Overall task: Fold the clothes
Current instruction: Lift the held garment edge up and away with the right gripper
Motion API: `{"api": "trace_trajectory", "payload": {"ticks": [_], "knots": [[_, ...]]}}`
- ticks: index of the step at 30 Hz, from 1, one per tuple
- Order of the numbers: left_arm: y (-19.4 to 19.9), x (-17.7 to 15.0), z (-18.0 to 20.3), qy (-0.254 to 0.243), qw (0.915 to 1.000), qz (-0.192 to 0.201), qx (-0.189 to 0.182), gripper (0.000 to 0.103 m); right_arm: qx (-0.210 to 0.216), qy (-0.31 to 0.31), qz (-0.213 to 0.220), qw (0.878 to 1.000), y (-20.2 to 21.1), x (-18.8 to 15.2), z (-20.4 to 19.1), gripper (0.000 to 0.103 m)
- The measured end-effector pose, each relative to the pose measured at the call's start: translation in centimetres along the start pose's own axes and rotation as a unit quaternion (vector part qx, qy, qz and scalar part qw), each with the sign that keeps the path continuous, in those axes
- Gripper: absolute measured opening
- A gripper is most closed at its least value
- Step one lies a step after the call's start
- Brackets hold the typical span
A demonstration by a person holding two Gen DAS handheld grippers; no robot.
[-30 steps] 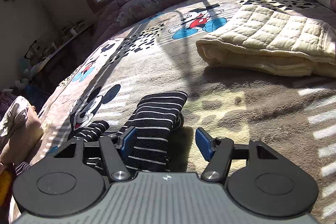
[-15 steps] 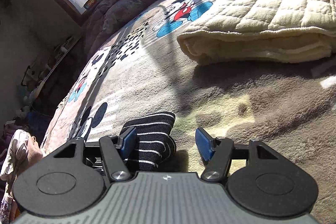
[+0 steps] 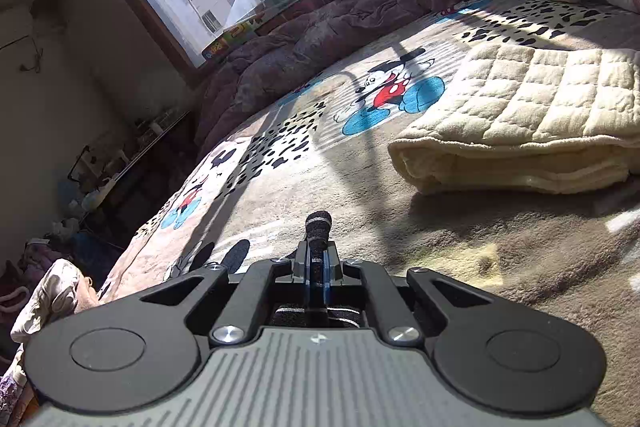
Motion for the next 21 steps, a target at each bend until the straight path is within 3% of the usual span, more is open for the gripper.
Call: {"api": "trace_trajectory", "payload": {"ticks": [10,21], "knots": [[0.3,-0.4,1.3,-0.017,0.9997,0.002,-0.018,0.071,-0.016,0.005,0.062,0.998,7.4,3.0,-0.6,0.007],[0.1,-2.2,4.3,-0.072,0.9964,-0.004,-0.044,0.071,-0.06,0.005,0.1,0.993,14.4,4.8,2.1,0.007]]}}
Point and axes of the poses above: each gripper's, at about its wrist camera, not at the fingertips, and y roughly against the way its jaws point, z to its right, x to its top, the point moved 2 cm from there along -y, roughly the way its jaws point, and after that the axes turned 10 degrees about z, right-handed, at the moved point
